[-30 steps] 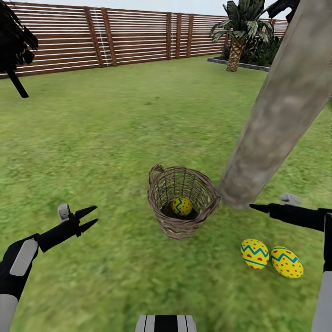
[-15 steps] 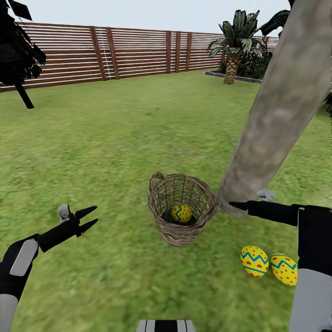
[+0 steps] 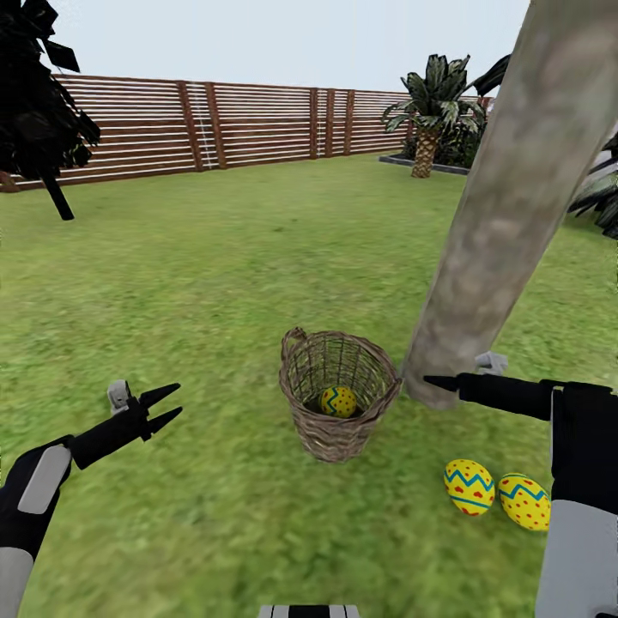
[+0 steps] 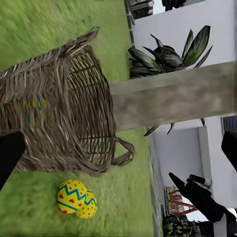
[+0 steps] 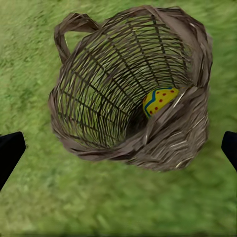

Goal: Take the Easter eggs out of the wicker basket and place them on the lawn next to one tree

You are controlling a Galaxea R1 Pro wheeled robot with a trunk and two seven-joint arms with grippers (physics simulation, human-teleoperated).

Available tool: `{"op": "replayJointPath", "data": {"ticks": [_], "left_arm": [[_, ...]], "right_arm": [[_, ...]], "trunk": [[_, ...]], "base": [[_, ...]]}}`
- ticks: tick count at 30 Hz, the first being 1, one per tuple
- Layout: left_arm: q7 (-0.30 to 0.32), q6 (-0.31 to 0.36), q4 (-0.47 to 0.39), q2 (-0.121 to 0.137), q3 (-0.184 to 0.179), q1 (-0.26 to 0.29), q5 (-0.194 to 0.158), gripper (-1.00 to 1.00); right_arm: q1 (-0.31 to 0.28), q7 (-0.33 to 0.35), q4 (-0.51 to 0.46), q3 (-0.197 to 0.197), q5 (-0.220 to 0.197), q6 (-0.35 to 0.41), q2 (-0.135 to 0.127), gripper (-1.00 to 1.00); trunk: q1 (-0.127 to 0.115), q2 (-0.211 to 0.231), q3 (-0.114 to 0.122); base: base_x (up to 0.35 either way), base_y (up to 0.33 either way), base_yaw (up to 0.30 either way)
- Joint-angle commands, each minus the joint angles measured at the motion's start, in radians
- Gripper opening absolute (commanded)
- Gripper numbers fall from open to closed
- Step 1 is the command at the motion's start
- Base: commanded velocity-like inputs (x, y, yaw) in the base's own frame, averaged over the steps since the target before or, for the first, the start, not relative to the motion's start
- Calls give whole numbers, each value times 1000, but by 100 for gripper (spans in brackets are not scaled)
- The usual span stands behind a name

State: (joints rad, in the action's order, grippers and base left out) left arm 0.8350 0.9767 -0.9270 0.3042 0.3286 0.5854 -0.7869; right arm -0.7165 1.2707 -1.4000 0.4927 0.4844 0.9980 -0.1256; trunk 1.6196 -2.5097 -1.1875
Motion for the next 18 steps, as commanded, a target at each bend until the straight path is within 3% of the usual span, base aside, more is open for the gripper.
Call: {"op": "replayJointPath", "data": {"ticks": [1, 4, 9, 12, 13, 16, 18], "left_arm": [[4, 3, 0, 0, 1, 1, 3, 100], [4, 3, 0, 0, 1, 1, 3, 100], [5, 1, 0, -4, 0, 1, 3, 100], [5, 0, 0, -4, 0, 1, 3, 100], [6, 0, 0, -4, 0, 1, 3, 100], [7, -2, 2, -3, 5, 1, 1, 100], [6, -4, 29, -1, 28, 1, 0, 100]], "right_arm": [[-1, 10, -1, 1, 11, 7, 5, 100], [-2, 5, -1, -7, 18, 7, 40, 100], [-7, -117, -1, -133, 22, 7, 109, 100], [-14, -195, -1, -167, 24, 8, 163, 100], [-15, -262, -1, -195, 25, 8, 188, 100], [-18, -390, 2, -272, 24, 8, 208, 100], [-18, -489, 3, -316, 23, 8, 211, 100]], "trunk": [[-1, 0, 3], [-2, 1, 15], [-4, 2, 34], [-6, 3, 46], [-6, 3, 46], [-6, 3, 46], [-6, 3, 46]], "base": [[-50, 7, 0], [-17, 2, 0], [-2, 0, 0], [0, 0, 0], [0, 0, 0], [0, 0, 0], [0, 0, 0]]}}
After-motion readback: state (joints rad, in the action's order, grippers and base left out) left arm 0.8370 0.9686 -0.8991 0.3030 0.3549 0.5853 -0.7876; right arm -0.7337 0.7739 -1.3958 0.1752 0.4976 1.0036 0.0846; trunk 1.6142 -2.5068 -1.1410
